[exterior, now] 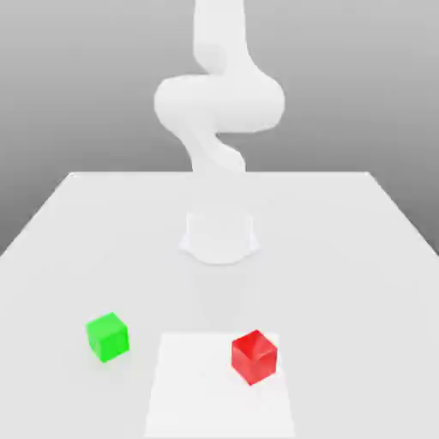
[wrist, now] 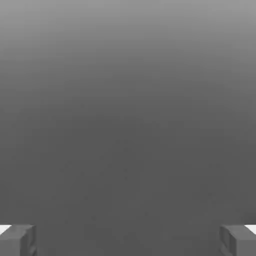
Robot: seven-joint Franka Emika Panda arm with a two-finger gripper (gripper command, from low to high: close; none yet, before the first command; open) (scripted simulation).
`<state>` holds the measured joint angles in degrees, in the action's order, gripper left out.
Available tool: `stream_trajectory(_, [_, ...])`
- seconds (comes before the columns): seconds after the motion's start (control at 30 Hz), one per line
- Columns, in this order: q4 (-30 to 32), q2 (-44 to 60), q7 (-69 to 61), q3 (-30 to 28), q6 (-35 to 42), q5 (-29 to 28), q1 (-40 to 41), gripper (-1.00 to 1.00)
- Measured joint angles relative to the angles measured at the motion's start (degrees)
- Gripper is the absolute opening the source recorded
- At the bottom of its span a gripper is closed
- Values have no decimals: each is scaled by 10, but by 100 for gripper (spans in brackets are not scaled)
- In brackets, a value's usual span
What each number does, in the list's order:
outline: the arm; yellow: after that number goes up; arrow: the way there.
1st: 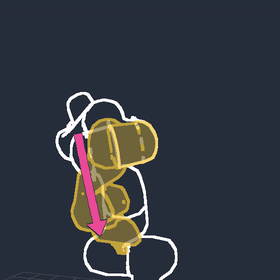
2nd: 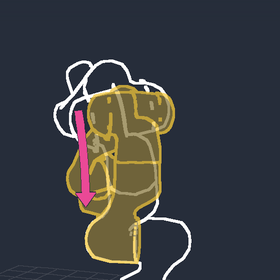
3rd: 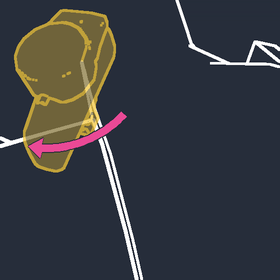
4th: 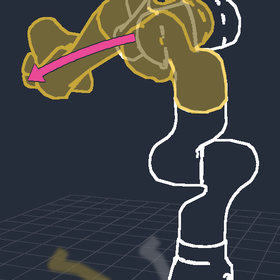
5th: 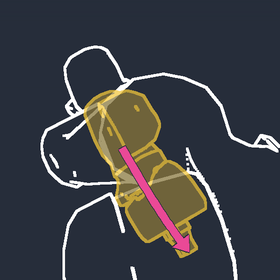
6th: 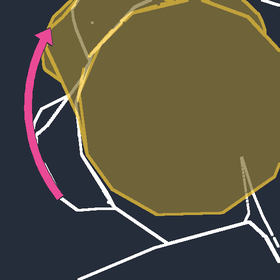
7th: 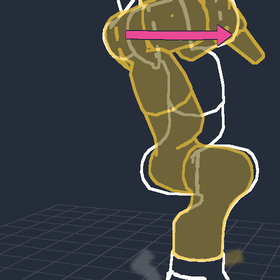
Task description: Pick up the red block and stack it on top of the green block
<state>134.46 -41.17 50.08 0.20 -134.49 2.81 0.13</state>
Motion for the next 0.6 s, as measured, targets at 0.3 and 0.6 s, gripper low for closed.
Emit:
stream_trajectory(0.3, [97,172,176,44,-96,77,11,0])
stream_trajectory(0.6, [194,338,417,110,-198,57,33,0])
